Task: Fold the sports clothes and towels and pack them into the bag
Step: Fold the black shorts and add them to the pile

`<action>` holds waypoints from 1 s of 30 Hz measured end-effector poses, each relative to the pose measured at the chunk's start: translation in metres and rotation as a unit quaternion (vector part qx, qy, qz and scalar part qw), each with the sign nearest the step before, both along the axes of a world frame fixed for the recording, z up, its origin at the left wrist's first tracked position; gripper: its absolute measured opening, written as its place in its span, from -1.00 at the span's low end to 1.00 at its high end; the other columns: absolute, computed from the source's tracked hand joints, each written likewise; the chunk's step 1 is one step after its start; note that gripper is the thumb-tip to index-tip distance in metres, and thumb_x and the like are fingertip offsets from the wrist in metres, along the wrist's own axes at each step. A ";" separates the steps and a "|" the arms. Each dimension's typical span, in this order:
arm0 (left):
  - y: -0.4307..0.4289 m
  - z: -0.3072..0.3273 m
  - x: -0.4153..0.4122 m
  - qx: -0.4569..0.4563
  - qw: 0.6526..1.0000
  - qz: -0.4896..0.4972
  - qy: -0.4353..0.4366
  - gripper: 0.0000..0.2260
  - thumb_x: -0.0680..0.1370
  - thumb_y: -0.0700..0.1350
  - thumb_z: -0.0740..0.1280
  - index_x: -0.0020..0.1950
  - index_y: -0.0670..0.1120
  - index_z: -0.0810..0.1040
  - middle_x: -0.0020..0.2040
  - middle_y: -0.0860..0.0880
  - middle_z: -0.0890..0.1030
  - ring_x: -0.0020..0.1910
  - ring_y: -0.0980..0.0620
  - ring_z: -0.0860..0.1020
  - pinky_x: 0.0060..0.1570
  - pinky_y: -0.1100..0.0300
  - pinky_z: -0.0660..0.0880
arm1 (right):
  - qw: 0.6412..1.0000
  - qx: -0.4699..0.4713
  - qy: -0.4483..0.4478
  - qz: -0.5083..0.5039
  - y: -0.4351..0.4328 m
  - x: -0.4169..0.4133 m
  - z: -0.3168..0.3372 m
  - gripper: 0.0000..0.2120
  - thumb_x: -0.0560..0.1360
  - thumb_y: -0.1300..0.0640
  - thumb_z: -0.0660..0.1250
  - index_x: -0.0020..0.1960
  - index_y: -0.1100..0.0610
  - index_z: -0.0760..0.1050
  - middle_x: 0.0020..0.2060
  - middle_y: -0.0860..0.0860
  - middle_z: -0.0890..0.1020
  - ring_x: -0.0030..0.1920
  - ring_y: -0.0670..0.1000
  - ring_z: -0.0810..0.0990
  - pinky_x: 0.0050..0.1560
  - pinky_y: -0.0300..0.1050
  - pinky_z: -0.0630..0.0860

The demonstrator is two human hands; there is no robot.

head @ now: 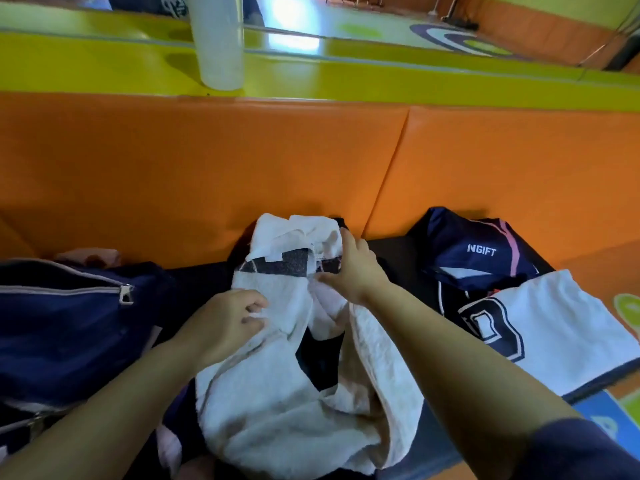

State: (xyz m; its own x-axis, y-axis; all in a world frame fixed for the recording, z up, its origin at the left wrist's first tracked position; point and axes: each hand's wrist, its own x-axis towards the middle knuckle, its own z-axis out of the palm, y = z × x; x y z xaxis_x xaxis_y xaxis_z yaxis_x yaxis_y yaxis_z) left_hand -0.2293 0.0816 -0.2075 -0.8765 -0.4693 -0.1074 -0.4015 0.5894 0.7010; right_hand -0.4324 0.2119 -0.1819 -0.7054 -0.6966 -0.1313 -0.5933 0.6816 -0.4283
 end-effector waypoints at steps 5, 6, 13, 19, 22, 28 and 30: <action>-0.004 0.023 0.000 -0.060 0.996 0.034 0.052 -0.83 0.50 -0.10 0.38 0.03 0.14 0.52 -0.04 0.23 0.51 -0.03 0.31 0.48 -0.14 0.48 0.34 | 1.000 0.018 0.000 0.003 -0.027 0.001 -0.031 -0.39 0.50 -0.02 0.31 0.43 0.10 0.12 0.20 0.16 0.39 0.14 0.31 0.45 -0.09 0.04 0.40; -0.004 0.027 0.002 -0.066 0.994 0.046 0.068 -0.82 0.50 -0.11 0.38 0.02 0.15 0.51 -0.05 0.24 0.51 -0.02 0.31 0.48 -0.15 0.48 0.34 | 0.999 -0.002 0.039 0.008 -0.027 0.005 -0.035 -0.58 0.51 0.04 0.27 0.31 0.10 0.24 0.10 0.14 0.44 0.06 0.30 0.49 -0.18 -0.01 0.34; -0.006 0.035 0.005 -0.135 0.980 0.066 0.127 -0.83 0.48 -0.05 0.39 0.06 0.02 0.55 0.04 0.04 0.54 0.06 0.07 0.49 0.05 0.18 0.40 | 0.952 -0.164 0.207 0.153 0.013 0.033 -0.037 -0.54 0.21 0.11 0.54 0.06 -0.06 0.48 -0.24 0.00 0.54 -0.32 0.16 0.53 -0.40 -0.10 0.36; 0.013 0.028 0.000 -0.191 0.977 0.006 0.094 -0.54 0.38 0.21 0.13 0.13 0.05 0.59 0.17 0.18 0.41 0.18 0.06 0.29 0.19 0.12 0.21 | 0.896 -0.107 0.005 0.431 0.043 0.038 -0.025 -0.54 0.46 0.27 0.35 0.34 0.04 0.48 0.13 0.00 0.58 0.11 0.05 0.54 -0.05 -0.05 0.53; 0.013 0.019 -0.001 -0.138 0.989 -0.033 -0.038 -0.44 0.28 0.33 0.00 0.09 0.18 0.58 0.11 0.31 0.41 0.11 0.18 0.32 0.37 -0.02 0.12 | 0.913 -0.090 -0.074 0.391 0.050 0.021 -0.020 -0.61 0.49 0.20 0.33 0.30 0.01 0.51 0.18 -0.05 0.57 0.17 -0.05 0.53 0.11 -0.11 0.50; 0.008 0.002 -0.004 -0.125 0.981 -0.032 -0.145 -0.75 0.51 0.05 0.26 0.13 0.06 0.61 0.19 0.13 0.47 0.22 0.10 0.41 0.32 0.13 0.19 | 0.982 -0.047 0.007 0.183 0.033 -0.035 -0.018 -0.56 0.53 0.04 0.34 0.38 0.01 0.37 0.27 0.01 0.49 0.27 0.05 0.45 0.21 0.00 0.46; 0.006 0.001 -0.009 -0.120 0.980 -0.029 -0.157 -0.68 0.45 0.09 0.23 0.12 0.06 0.60 0.17 0.10 0.48 0.18 0.06 0.45 0.28 0.09 0.25 | 0.990 0.010 0.042 0.135 0.019 -0.050 -0.022 -0.33 0.49 -0.04 0.38 0.50 -0.03 0.14 0.41 0.09 0.29 0.37 0.18 0.31 0.24 0.09 0.42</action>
State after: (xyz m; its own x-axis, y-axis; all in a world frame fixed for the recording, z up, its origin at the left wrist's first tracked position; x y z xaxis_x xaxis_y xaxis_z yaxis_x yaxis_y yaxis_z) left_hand -0.2379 0.0873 -0.2065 -0.8438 -0.4645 -0.2687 -0.5362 0.7506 0.3862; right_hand -0.4821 0.2309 -0.2035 -0.5031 -0.8589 -0.0954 -0.7882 0.5013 -0.3569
